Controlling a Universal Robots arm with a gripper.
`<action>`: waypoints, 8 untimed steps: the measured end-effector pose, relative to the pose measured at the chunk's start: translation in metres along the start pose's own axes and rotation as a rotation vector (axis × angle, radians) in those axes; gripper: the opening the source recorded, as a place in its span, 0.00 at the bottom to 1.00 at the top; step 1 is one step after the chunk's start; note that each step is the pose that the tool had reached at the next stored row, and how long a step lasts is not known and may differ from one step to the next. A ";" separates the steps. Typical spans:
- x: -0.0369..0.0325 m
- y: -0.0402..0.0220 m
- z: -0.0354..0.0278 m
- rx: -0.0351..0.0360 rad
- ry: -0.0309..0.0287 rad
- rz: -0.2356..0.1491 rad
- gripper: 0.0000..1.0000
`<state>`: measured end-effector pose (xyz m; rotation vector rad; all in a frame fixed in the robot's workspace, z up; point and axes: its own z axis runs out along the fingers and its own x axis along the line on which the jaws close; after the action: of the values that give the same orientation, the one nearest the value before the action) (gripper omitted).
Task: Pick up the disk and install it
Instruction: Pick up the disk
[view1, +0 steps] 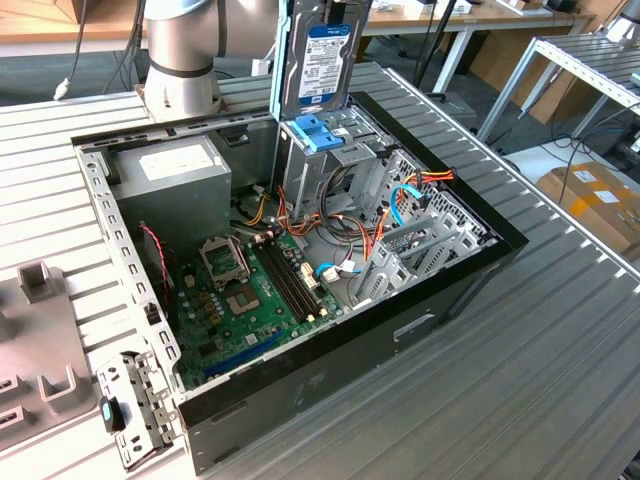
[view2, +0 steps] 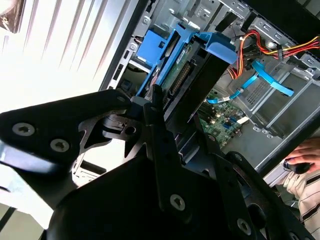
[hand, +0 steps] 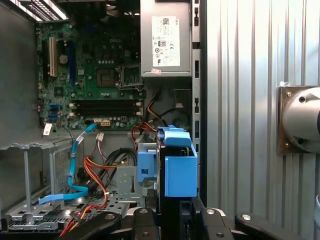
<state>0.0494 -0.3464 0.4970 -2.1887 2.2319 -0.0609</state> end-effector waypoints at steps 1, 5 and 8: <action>-0.0001 -0.0041 0.0001 0.0000 0.0001 0.000 0.35; -0.0005 -0.0224 0.0009 0.0000 0.0000 0.000 0.35; -0.0006 -0.0288 0.0011 0.0000 0.0000 0.000 0.35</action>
<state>0.0782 -0.3464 0.4969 -2.1888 2.2318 -0.0608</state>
